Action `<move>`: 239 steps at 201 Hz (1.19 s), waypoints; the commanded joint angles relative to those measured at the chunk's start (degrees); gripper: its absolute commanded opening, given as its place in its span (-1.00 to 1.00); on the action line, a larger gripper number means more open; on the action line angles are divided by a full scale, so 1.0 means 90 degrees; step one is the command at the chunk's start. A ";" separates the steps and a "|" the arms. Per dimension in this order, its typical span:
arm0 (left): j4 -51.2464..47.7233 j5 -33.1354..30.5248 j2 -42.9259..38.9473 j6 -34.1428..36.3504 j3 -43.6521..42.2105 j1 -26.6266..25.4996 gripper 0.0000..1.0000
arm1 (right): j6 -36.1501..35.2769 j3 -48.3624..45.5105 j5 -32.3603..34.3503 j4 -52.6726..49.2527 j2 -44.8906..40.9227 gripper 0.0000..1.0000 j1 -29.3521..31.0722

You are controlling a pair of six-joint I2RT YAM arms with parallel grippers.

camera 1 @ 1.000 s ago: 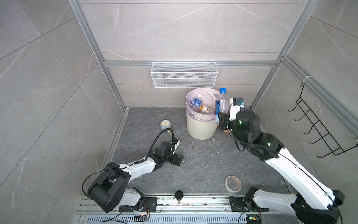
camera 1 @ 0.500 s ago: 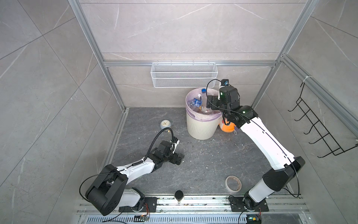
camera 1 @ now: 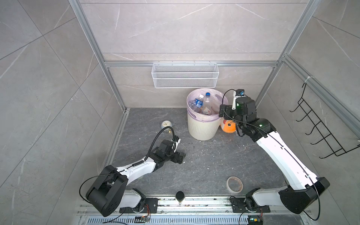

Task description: Throw the plastic bottles in the bin

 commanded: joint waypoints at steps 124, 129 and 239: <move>0.0643 0.0756 -0.0596 -0.1307 0.0586 0.1666 0.99 | 0.0634 -0.1800 -0.1040 0.0408 -0.0365 0.98 -0.1065; 0.0665 0.0756 -0.0629 -0.1336 0.0565 0.1703 1.00 | 0.0634 -0.1819 -0.1050 0.0401 -0.0365 0.98 -0.1085; 0.0327 -0.0231 -0.0994 -0.1712 0.0718 0.2233 1.00 | 0.0888 -0.2632 -0.1027 0.0744 -0.0248 0.99 -0.1474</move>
